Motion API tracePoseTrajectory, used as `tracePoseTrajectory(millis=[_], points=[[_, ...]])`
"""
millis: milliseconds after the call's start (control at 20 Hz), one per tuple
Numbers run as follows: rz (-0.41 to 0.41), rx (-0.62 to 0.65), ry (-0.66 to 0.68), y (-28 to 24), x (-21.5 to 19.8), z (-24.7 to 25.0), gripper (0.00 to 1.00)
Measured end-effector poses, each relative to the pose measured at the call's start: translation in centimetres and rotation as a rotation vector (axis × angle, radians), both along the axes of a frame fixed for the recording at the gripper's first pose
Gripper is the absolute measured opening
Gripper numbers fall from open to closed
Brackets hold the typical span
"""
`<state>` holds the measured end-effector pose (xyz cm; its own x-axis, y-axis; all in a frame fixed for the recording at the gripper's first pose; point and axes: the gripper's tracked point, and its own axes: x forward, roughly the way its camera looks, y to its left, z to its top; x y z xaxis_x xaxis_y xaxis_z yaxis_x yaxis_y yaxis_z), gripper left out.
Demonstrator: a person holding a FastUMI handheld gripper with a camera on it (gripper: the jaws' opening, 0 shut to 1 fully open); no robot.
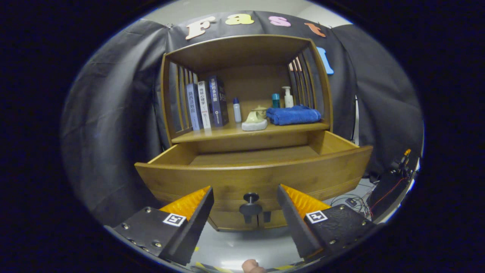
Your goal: Pull open the drawer, take out the items inside it, and place them on the countertop above the cabinet.
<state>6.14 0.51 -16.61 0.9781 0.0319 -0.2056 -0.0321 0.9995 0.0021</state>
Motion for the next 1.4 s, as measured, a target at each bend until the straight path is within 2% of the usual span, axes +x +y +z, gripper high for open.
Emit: tracePoseTrajectory(millis=[300, 450, 550, 850, 1400], points=[[-0.009, 0.020, 0.023, 0.6, 2.8, -2.9, 0.99], [-0.049, 0.053, 0.016, 0.0, 3.9, -3.4, 0.99], [-0.052, 0.040, -0.010, 0.4, 4.3, -3.5, 0.96], [-0.032, 0.047, 0.012, 0.9, 6.1, -4.1, 0.99], [-0.037, -0.046, -0.036, 1.7, 12.8, -3.9, 0.99]])
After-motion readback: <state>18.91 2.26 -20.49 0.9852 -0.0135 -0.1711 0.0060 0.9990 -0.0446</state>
